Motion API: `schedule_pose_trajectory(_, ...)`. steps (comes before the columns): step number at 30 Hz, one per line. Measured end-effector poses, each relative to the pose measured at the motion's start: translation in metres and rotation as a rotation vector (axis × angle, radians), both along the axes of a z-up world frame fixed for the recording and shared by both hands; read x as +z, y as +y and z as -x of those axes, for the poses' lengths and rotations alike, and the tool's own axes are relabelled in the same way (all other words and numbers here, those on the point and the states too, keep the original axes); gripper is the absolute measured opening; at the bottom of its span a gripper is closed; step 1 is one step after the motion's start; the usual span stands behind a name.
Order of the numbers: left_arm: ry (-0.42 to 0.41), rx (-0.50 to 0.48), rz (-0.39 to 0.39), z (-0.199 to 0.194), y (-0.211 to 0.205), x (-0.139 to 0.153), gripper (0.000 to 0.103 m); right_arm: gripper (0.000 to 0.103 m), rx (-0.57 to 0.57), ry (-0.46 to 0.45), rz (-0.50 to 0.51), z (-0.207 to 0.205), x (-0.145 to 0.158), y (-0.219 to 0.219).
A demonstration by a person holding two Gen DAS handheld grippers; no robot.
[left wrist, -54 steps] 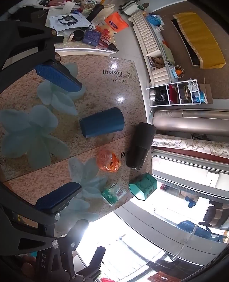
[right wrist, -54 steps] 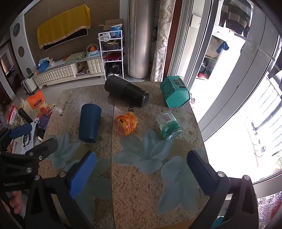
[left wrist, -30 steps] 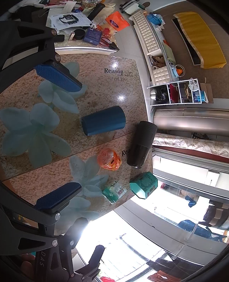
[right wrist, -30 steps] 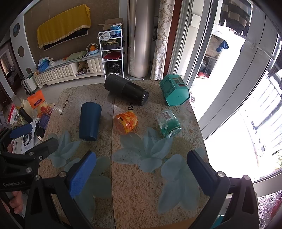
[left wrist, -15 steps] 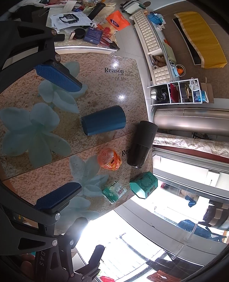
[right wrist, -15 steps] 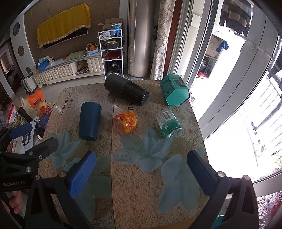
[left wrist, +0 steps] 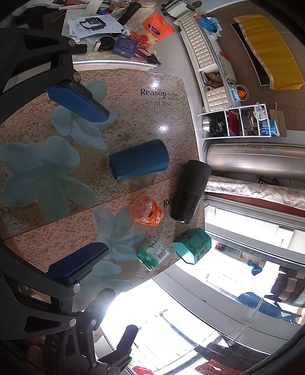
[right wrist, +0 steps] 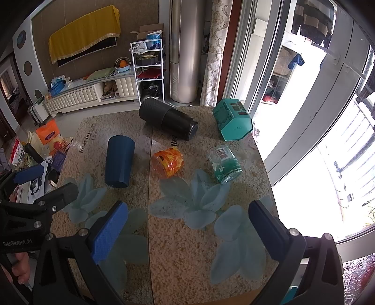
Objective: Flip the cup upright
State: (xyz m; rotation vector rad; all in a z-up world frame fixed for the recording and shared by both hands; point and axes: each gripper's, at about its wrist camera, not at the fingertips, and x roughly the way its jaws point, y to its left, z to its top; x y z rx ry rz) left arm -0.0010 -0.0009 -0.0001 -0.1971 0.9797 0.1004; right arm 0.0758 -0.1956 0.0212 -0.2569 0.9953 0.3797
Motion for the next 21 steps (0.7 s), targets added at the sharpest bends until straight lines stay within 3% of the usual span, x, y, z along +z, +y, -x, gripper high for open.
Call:
schedule_pose_trajectory(13, 0.064, 0.078, 0.102, -0.025, 0.023, -0.007, 0.103, 0.103, 0.007, 0.064, 0.018, -0.014, -0.019, -0.008)
schedule_pose_trajectory(21, 0.155, 0.116, 0.142, -0.065, 0.033, -0.031, 0.103, 0.103, 0.011, 0.131, 0.035, -0.031, -0.035, -0.02)
